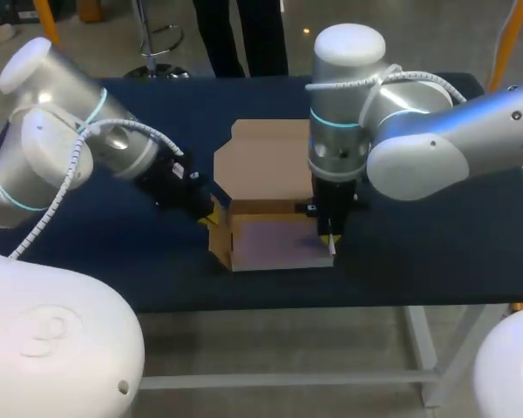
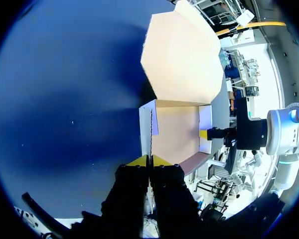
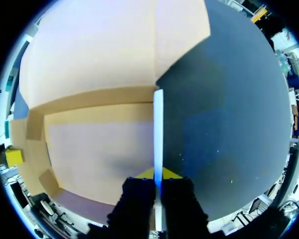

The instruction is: Assemble the packaging by folding the flat box into shape, placing the metal phone stand inside, and closing the box properly

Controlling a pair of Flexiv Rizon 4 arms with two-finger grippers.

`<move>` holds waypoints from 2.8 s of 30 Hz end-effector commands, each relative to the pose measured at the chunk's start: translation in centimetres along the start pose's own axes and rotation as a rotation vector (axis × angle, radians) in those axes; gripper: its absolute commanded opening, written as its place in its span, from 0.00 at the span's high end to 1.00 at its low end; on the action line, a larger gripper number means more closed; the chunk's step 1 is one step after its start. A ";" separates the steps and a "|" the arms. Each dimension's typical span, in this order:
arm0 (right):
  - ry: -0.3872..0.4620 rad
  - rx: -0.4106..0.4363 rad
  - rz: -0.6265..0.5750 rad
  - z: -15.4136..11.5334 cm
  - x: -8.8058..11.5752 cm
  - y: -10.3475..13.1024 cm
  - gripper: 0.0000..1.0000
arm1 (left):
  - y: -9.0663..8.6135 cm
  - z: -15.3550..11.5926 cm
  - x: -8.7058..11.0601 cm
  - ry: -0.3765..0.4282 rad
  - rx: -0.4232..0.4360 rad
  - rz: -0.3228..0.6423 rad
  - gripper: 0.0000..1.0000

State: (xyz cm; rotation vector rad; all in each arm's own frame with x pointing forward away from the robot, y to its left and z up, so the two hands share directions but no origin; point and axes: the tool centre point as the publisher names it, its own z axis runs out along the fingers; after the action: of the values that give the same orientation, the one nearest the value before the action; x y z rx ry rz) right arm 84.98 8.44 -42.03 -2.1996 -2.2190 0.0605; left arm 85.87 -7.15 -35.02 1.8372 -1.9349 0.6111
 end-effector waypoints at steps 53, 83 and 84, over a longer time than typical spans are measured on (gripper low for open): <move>-0.001 0.003 -0.002 0.0 0.3 0.1 1.00 | 1.3 -1.2 -9.1 0.182 0.078 0.011 0.81; -0.001 0.003 -0.002 0.0 0.3 0.1 1.00 | 0.5 1.4 -7.0 0.321 0.038 0.058 0.81; -0.001 0.003 -0.002 0.0 0.3 0.1 1.00 | 0.5 1.4 -6.9 0.329 0.038 0.062 0.81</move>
State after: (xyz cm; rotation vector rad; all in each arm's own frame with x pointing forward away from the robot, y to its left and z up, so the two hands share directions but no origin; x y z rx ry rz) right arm 84.97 8.61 -42.03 -2.1978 -2.2192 0.0579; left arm 85.47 -2.19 -39.95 1.5982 -1.7774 0.9127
